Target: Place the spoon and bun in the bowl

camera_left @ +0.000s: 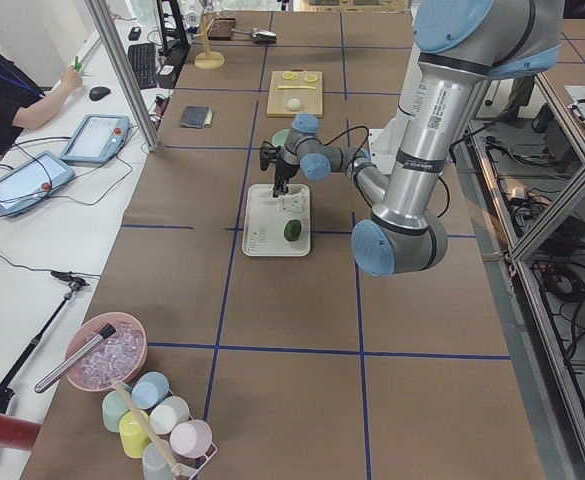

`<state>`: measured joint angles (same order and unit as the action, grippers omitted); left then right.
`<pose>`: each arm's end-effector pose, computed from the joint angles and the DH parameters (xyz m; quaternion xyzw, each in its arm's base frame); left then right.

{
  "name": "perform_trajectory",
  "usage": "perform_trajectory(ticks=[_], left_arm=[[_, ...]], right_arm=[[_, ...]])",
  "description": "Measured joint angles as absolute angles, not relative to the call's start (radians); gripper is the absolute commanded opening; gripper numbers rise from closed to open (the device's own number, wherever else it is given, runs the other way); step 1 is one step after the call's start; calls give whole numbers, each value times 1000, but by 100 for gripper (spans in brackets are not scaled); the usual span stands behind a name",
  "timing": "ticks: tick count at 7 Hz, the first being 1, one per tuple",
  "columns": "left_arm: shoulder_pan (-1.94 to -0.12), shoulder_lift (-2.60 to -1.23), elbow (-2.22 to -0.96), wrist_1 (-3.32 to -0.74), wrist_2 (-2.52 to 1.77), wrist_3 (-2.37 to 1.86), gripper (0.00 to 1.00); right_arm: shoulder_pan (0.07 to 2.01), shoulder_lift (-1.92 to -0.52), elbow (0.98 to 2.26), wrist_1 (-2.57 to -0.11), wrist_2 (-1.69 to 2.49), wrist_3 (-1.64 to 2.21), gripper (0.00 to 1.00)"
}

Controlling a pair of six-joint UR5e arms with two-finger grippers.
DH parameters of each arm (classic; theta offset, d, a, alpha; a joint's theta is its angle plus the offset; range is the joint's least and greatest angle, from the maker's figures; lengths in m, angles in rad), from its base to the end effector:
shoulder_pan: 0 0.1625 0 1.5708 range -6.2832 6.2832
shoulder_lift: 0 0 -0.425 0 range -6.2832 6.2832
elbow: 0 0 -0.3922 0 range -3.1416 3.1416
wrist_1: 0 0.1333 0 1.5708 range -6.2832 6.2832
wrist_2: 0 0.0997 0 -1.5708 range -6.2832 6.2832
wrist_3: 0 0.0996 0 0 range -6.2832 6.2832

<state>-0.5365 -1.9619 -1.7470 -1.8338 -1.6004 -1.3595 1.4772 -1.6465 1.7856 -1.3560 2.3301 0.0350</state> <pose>0.4779 -0.4359 0.3382 0.1347 0.3804 -0.1422 0.9039 0.0201 -0.4788 0.5651 0.1397 -0.3746 -0.0920 0.9120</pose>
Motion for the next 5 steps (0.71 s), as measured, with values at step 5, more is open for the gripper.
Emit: perform_trajectory(ticks=[5], left_arm=[[-526,-2340,-1586,-1593,-1598,-1671,0]], right_arm=[[1477,-1646,1784,-1356,2330,35,100]])
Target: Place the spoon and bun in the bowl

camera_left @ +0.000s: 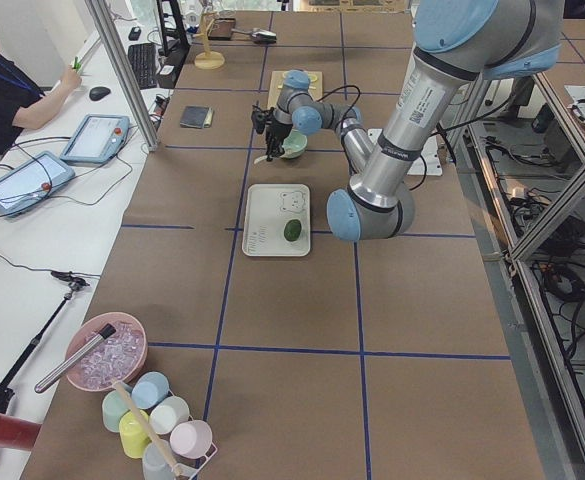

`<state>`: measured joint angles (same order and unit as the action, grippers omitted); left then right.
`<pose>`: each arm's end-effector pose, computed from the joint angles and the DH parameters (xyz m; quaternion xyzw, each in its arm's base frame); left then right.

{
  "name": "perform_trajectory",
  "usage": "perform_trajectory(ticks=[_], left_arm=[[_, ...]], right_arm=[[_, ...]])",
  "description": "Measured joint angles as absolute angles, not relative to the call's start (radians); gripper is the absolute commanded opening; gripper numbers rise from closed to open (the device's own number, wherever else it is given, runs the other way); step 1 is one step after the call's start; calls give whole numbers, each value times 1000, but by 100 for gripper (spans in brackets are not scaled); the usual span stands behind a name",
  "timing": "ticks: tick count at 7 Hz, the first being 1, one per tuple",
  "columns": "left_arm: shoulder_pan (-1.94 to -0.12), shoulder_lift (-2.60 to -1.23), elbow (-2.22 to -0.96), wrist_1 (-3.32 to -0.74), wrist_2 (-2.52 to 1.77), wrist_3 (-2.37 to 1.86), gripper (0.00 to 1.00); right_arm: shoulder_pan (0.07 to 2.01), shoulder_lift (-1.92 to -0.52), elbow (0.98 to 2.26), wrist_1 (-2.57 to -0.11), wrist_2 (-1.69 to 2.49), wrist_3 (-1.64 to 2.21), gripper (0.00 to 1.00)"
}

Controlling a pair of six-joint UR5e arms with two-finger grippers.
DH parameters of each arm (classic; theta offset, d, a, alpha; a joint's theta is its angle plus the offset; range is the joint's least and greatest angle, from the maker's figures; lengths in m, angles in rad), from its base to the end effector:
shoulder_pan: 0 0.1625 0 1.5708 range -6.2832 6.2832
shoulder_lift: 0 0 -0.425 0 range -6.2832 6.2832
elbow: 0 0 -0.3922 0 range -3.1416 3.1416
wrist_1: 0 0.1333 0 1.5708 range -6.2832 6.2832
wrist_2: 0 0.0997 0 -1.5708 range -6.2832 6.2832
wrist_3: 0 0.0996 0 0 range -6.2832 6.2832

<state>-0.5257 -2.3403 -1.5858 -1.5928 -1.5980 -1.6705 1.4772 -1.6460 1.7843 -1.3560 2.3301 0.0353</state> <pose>0.5522 -0.4713 0.1876 0.0707 0.3862 -0.2778 0.8767 0.0201 -0.4790 0.5655 0.1393 -0.3746 -0.0917 0.9121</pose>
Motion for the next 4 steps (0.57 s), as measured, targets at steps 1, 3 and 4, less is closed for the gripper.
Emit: perform_trajectory(ticks=[1,3,4], left_arm=[[-504,-2383,-1549,-1585,-1597,-1701,30],[-479,-2407,-1530,-1584,-1585,-1703,100],[-475,-2404,-1532,-1584,-1568,-1681,100]], right_arm=[[1477,-1646,1784,-1356,2330,35,100],[1477,-1647,1783,-1356,2330,35,100],[1477,-1646,1783,-1355,2330,34,100]])
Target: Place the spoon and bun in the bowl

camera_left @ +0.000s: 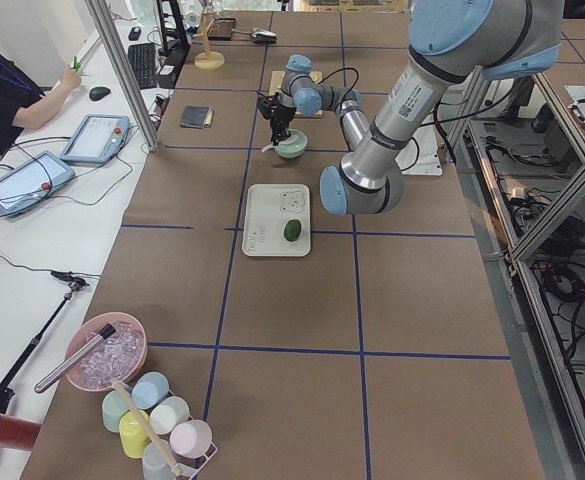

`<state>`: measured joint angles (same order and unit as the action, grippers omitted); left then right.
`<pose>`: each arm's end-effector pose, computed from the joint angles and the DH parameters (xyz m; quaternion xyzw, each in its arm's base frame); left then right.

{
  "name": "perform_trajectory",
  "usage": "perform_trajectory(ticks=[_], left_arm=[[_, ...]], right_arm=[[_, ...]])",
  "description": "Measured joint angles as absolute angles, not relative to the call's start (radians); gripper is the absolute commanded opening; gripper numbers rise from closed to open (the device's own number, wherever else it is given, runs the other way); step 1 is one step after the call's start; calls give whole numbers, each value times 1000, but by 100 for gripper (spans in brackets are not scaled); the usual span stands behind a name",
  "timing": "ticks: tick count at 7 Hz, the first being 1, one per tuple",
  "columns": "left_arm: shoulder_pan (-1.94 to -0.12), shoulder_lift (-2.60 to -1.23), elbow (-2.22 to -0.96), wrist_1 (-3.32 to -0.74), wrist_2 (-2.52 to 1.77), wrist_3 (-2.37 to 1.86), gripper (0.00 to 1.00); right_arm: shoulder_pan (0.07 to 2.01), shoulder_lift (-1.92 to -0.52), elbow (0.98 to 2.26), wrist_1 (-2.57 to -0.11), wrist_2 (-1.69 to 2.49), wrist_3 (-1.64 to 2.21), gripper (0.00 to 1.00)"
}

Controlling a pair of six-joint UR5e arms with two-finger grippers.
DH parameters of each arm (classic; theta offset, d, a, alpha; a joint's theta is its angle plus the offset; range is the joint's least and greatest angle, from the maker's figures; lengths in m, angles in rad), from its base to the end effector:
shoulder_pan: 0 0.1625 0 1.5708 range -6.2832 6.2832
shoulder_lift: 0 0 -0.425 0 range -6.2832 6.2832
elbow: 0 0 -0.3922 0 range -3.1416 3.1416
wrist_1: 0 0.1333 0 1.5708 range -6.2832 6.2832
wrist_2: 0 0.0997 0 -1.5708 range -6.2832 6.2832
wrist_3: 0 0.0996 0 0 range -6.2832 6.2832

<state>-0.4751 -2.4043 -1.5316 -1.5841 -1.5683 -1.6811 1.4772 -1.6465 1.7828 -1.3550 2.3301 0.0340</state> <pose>0.5884 -0.4528 0.1652 0.0724 0.3862 -0.2658 0.8803 0.0201 -0.4789 0.5664 0.1391 -0.3745 -0.0921 0.9121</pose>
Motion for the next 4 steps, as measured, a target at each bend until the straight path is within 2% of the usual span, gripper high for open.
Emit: perform_trajectory(ticks=[2,4], left_arm=[[-472,-2367,-1586,-1583,-1558,-1567,100],[-495,-2240,-1775,-1576,-1564,-1286,100]], right_arm=[[1477,-1645,1794,-1354,2332,36,100],[1475,-1640,1817,-1340,2344,35,100]])
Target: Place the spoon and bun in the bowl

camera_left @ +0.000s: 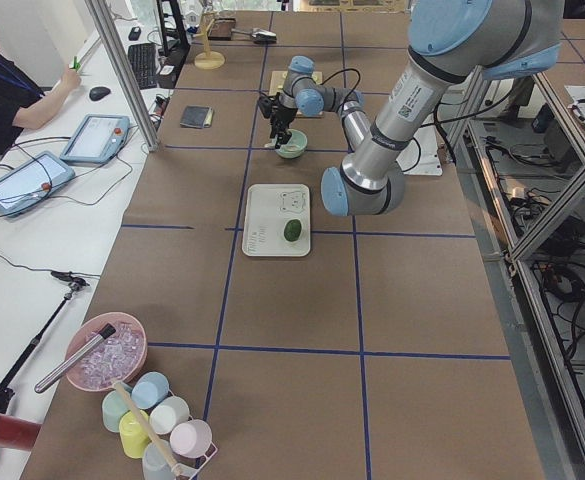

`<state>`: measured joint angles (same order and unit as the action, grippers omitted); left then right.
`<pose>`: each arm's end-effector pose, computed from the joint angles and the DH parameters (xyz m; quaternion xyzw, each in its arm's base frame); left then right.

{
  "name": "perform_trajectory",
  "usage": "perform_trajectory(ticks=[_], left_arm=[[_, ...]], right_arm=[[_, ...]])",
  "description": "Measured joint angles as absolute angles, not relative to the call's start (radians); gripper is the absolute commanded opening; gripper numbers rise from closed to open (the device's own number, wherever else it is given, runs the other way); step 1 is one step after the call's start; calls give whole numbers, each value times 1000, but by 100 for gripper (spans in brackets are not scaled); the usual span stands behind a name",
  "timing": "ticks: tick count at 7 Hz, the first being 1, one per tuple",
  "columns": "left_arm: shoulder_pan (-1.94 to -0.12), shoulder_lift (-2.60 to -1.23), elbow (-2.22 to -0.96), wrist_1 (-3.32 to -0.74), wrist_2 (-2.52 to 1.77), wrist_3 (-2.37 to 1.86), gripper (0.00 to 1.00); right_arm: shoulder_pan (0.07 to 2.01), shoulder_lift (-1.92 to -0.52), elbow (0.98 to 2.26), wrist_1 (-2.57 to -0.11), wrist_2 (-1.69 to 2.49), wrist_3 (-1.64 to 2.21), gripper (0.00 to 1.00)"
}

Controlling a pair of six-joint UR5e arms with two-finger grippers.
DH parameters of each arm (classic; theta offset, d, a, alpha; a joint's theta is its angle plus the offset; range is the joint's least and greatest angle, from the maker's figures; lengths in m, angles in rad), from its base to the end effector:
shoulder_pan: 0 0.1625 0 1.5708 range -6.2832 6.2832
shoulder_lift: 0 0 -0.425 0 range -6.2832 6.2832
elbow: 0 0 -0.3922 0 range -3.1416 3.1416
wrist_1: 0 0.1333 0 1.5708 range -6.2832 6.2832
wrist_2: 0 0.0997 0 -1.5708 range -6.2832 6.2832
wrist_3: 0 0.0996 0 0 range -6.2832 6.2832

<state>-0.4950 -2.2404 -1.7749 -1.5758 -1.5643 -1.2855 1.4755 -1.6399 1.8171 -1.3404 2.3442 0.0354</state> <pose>0.5135 -0.4294 0.1818 0.1645 0.3923 -0.0961 0.8999 0.0181 -0.4804 0.5433 0.1629 -0.3808 -0.1035 0.9043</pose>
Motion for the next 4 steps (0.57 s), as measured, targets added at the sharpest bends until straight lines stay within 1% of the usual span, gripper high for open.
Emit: perform_trajectory(ticks=[1,2,4], left_arm=[[-551,-2184,-1851,-1572,-1596,-1103,100],[-636,-2137,-1894,-1571,-1668,-919,100],[-887,-2031,-1919,-1573,-1896,-576,100]], right_arm=[[1470,-1637,1832,-1323,2383,36,100],[1461,-1628,1843,-1312,2454,57,100],[1396,-1565,1907,-1308,2520,260,100]])
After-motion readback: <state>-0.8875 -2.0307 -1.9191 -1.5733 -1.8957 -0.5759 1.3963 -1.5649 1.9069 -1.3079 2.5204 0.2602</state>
